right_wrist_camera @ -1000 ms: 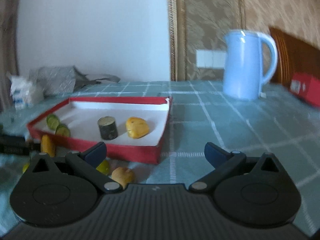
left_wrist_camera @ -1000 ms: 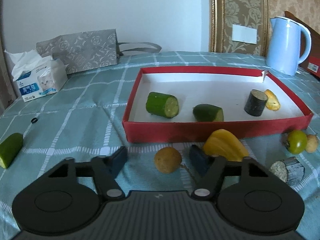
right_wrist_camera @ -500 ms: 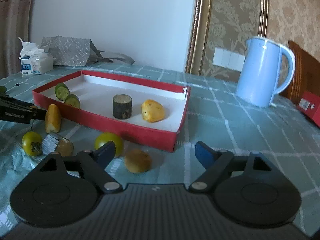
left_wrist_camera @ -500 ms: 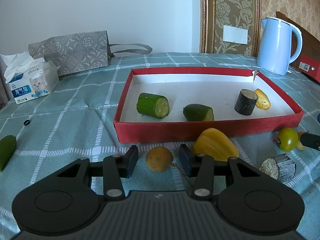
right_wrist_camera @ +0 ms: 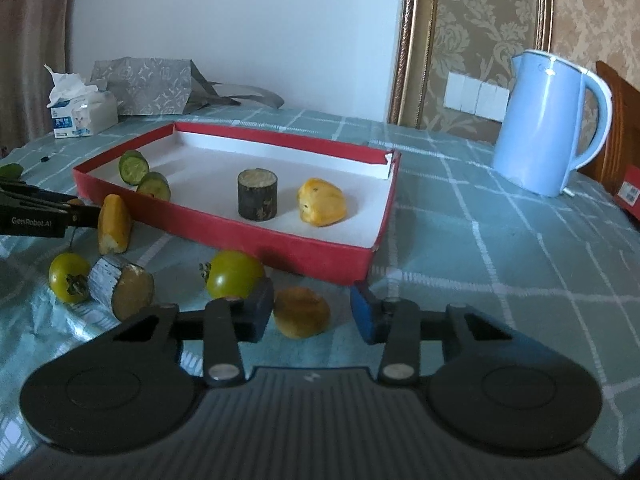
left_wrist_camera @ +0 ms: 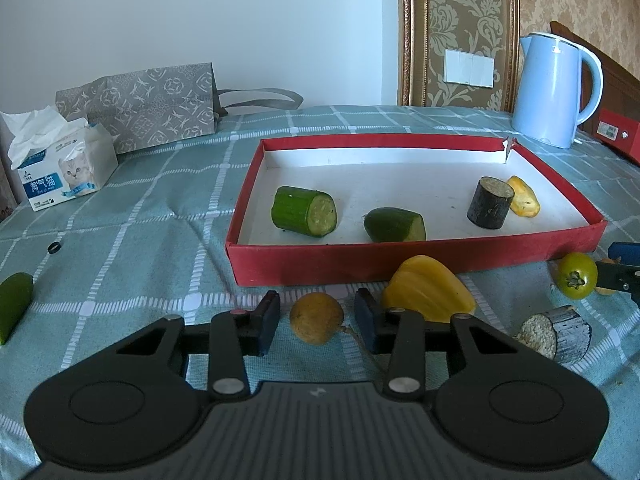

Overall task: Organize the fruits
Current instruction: 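Grasp a brown round fruit with the left tool while the right tool grasps another brown fruit, then carry the brown fruit into the red tray and open the left tool while the right tool holds its fruit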

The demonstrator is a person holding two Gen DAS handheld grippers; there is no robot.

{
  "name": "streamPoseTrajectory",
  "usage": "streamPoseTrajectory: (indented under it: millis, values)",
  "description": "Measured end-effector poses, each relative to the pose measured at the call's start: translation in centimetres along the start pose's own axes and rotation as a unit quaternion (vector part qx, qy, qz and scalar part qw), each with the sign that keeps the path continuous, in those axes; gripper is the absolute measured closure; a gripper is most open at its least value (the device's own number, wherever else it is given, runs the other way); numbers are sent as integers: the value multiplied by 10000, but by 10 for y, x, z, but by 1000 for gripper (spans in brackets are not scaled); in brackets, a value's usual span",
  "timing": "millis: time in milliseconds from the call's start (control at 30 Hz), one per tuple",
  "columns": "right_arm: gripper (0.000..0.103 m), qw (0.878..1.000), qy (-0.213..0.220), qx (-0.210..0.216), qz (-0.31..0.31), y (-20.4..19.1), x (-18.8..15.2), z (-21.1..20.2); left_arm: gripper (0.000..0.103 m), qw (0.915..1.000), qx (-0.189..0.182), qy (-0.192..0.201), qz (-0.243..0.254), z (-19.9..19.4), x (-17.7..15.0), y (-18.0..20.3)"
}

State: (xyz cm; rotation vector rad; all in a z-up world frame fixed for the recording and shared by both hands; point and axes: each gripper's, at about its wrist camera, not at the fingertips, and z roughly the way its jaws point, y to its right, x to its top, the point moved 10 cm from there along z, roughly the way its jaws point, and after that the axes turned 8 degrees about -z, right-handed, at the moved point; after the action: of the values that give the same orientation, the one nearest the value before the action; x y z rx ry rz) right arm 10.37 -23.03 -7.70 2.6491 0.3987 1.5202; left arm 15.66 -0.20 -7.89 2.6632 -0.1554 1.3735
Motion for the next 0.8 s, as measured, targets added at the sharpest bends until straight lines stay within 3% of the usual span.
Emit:
streamPoseTrajectory:
  millis: [500,600,800]
  values:
    - [68,9997,-124,83,178,5,-4,2,63,10000,2,1,1,0,0,-1]
    - [68,9996,-144,82,216,6,-4,3,70,10000,44,22,34,0,1,0]
    - [68,9995,-217,85,231,6,-6,6,73,9999,97,37,28,-1,0,-1]
